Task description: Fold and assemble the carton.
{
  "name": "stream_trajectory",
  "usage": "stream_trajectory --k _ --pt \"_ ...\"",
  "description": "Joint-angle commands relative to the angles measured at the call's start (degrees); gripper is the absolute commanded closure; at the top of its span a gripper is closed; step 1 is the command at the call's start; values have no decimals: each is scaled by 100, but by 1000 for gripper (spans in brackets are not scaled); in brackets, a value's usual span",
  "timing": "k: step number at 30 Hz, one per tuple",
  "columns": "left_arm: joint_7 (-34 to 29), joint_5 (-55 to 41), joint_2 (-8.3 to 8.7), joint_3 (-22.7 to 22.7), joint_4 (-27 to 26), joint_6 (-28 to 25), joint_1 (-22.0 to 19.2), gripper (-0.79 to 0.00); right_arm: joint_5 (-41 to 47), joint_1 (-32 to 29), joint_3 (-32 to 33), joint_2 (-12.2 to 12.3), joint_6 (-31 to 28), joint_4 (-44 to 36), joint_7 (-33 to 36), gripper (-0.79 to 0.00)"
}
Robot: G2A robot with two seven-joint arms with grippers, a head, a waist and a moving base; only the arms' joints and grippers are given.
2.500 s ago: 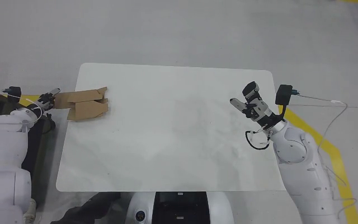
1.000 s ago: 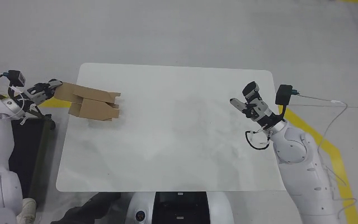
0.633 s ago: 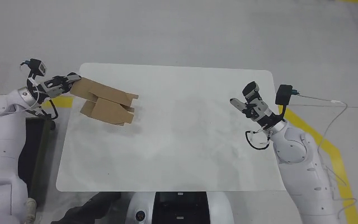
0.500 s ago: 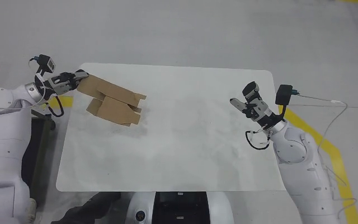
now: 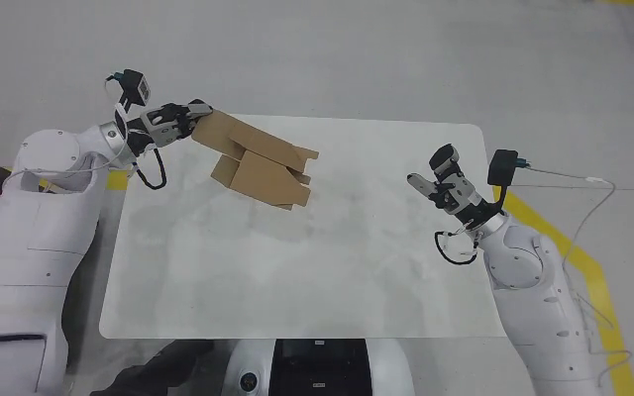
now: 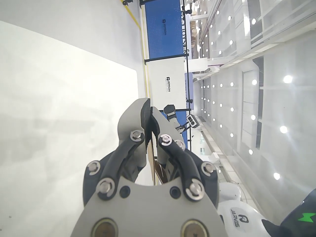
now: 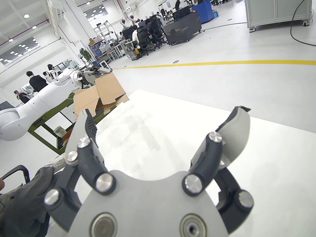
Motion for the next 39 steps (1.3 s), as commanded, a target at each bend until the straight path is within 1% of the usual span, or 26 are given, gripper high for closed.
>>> stream_trajectory --k 1,4,8,39 --pt "189 80 -31 131 -171 89 -32 0 0 0 0 0 0 0 0 -785" --pt "272 282 -77 374 -263 248 -145 0 0 0 0 0 0 0 0 -785" --pt "191 397 -136 630 -144 192 -282 0 0 0 0 0 0 0 0 -785" --pt "191 397 -136 630 -144 192 -282 0 0 0 0 0 0 0 0 -785"
